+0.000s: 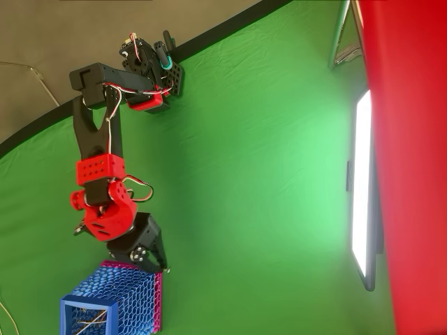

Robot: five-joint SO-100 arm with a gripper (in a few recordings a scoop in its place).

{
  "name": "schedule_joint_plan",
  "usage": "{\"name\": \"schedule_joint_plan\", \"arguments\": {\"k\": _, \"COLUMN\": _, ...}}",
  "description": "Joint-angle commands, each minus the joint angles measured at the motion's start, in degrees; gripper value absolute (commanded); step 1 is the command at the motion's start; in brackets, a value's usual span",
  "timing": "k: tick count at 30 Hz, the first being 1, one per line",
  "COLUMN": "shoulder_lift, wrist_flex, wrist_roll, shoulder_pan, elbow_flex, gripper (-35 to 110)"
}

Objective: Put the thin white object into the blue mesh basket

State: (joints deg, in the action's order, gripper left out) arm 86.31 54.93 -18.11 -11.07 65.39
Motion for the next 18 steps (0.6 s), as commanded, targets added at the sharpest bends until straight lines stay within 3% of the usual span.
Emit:
{"name": "schedule_joint_plan", "arguments": {"k": 1, "shoulder_lift": 3.16, "wrist_flex": -4.57, "wrist_roll": 3.08, "shoulder_pan": -2.37, "elbow_flex": -6.06, "gripper": 3}}
{"name": "schedule_joint_plan", "arguments": {"k": 12, "shoulder_lift": -11.51, "wrist_flex": -21.27, "wrist_roll": 10.37, "shoulder_pan": -9.76, "elbow_flex": -24.52, "gripper": 4}}
{"name": "schedule_joint_plan", "arguments": {"k": 18, "shoulder_lift": -20.92, "wrist_flex": -28.39, "wrist_roll": 8.09, "shoulder_pan": -10.9, "elbow_flex": -30.41, "gripper": 4}}
